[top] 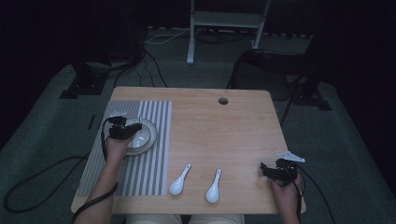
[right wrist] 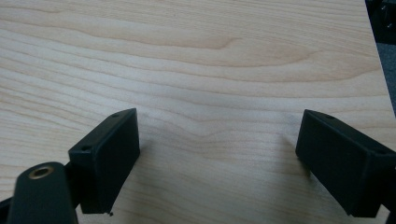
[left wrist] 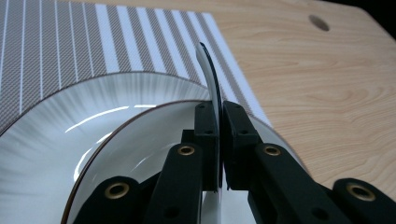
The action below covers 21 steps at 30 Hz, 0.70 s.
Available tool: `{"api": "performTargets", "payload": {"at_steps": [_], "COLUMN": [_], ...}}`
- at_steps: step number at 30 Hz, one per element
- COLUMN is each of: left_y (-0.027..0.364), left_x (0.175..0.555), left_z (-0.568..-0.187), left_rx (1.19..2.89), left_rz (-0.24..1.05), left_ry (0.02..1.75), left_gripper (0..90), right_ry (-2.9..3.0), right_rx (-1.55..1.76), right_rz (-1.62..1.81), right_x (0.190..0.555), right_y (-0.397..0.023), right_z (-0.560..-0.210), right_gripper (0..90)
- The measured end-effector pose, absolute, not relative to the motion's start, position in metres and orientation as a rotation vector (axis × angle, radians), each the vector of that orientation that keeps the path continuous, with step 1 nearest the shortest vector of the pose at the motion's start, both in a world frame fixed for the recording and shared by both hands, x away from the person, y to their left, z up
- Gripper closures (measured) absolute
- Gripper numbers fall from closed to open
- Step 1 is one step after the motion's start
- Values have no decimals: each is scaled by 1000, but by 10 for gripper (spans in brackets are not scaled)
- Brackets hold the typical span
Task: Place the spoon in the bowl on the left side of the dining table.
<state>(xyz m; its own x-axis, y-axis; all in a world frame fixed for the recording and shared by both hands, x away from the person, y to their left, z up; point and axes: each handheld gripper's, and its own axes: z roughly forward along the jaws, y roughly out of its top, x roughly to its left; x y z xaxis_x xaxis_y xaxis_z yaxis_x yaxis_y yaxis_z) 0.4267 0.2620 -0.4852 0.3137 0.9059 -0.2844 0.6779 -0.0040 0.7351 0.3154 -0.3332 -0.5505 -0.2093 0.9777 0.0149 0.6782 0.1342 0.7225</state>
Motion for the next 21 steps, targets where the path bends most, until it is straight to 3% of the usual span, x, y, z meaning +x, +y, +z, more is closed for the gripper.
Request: {"api": "performTargets", "payload": {"at_steps": [9, 12, 14, 21], "left_y": [259, 259, 259, 258], "left_x": [425, 426, 426, 417], "left_z": [-479, -479, -480, -475], "left_rx": [1798, 1818, 1816, 1843], "left_rz": [405, 406, 407, 438], "left_ry": [1504, 1515, 1524, 1508], "left_gripper": [848, 810, 738, 692], "right_ry": [1950, 1950, 1950, 1950], "right_rx": [1587, 1587, 1587, 1587], "right_rz": [847, 847, 847, 847], "right_x": [315, 315, 315, 315], "right_y": [-333, -333, -333, -333], "right_z": [-551, -551, -551, -551], "right_gripper": [129, 129, 129, 129]}}
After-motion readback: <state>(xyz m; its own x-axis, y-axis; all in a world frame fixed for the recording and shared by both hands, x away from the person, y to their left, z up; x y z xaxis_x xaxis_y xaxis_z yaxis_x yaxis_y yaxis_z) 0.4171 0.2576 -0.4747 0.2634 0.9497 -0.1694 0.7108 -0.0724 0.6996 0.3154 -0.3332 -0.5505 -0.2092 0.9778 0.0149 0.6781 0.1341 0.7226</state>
